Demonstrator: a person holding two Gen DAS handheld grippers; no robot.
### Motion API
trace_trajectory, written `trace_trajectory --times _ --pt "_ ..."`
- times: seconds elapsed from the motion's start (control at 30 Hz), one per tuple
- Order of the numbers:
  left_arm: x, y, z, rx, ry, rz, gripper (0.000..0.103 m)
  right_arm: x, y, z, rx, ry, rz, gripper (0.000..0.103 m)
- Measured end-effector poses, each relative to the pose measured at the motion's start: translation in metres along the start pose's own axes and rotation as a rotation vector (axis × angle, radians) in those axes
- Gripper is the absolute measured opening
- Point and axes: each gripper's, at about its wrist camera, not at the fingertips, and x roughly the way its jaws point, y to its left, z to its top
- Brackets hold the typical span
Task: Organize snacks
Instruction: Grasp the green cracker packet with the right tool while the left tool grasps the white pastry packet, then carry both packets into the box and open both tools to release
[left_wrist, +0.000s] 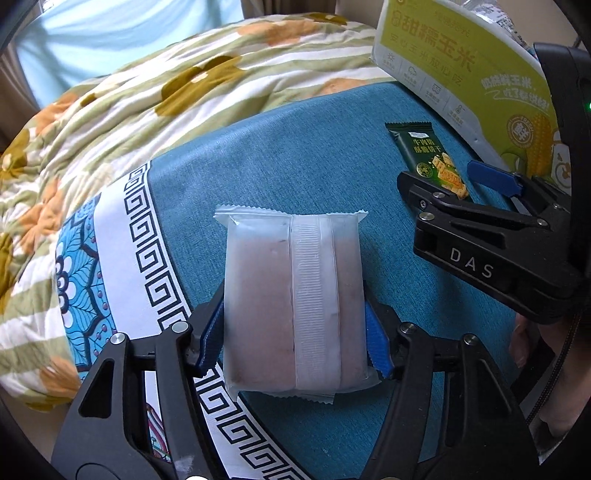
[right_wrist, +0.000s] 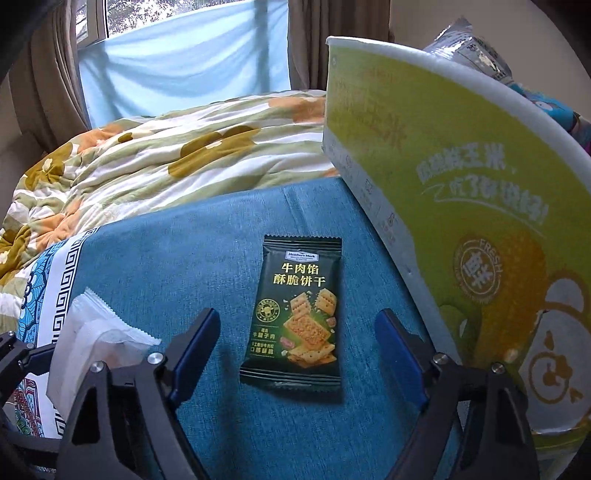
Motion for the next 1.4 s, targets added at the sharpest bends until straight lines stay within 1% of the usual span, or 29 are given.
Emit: trace_trajectory --times 0.03,0.07,0.2,0.23,0.27,0.3,0.37,0.43,0.6,0.73,0.87,1.03,1.17,1.23,1.4 --pt "0.001 0.002 0.001 -0.007 0.0 0.003 0.06 0.003 0.0 0.0 -0.001 0.007 0.001 0.074" --pt "0.001 0.004 0.002 -0.012 0.0 0.005 0.06 0.005 0.0 -0.001 -0.001 0.016 0.002 0.072" --pt "0.002 0.01 0.006 -0.033 0.002 0.008 0.06 0.007 0.002 0.002 -0.019 -0.005 0.005 0.068" --pt "0.002 0.011 0.006 -0.038 0.002 0.008 0.06 0.007 0.003 0.002 -0.024 -0.008 0.01 0.065" --pt "0.001 0.012 0.007 -0.042 0.003 0.009 0.06 0.007 0.004 0.002 -0.027 -0.012 0.016 0.059" --pt "0.001 0.012 0.007 -0.046 0.003 0.01 0.06 0.006 0.004 0.003 -0.032 -0.015 0.021 0.057" --pt "0.0 0.013 0.008 -0.056 0.0 0.011 0.06 0.006 0.006 0.003 -0.038 -0.017 0.029 0.047" --pt "-0.003 0.014 0.008 -0.064 -0.002 0.012 0.06 0.006 0.007 0.004 -0.042 -0.018 0.039 0.042" --pt "-0.013 0.016 0.009 -0.089 -0.014 0.017 0.06 0.004 0.007 0.005 -0.043 -0.021 0.056 0.041" --pt "-0.032 0.017 0.012 -0.114 -0.036 0.018 0.06 -0.011 0.011 0.012 -0.058 -0.043 0.082 0.041" --pt "-0.062 0.017 0.023 -0.142 -0.066 0.024 0.06 -0.039 0.012 0.024 -0.073 -0.067 0.121 0.041" --pt "-0.107 0.007 0.045 -0.161 -0.109 0.043 0.06 -0.089 0.005 0.047 -0.073 -0.105 0.186 0.041" --pt "-0.141 -0.015 0.066 -0.15 -0.148 0.068 0.06 -0.128 -0.017 0.064 -0.061 -0.146 0.23 0.041" --pt "-0.156 -0.033 0.076 -0.152 -0.169 0.067 0.06 -0.145 -0.035 0.072 -0.051 -0.162 0.248 0.041" --pt "-0.185 -0.098 0.102 -0.16 -0.219 0.047 0.06 -0.177 -0.09 0.088 -0.063 -0.193 0.258 0.041"
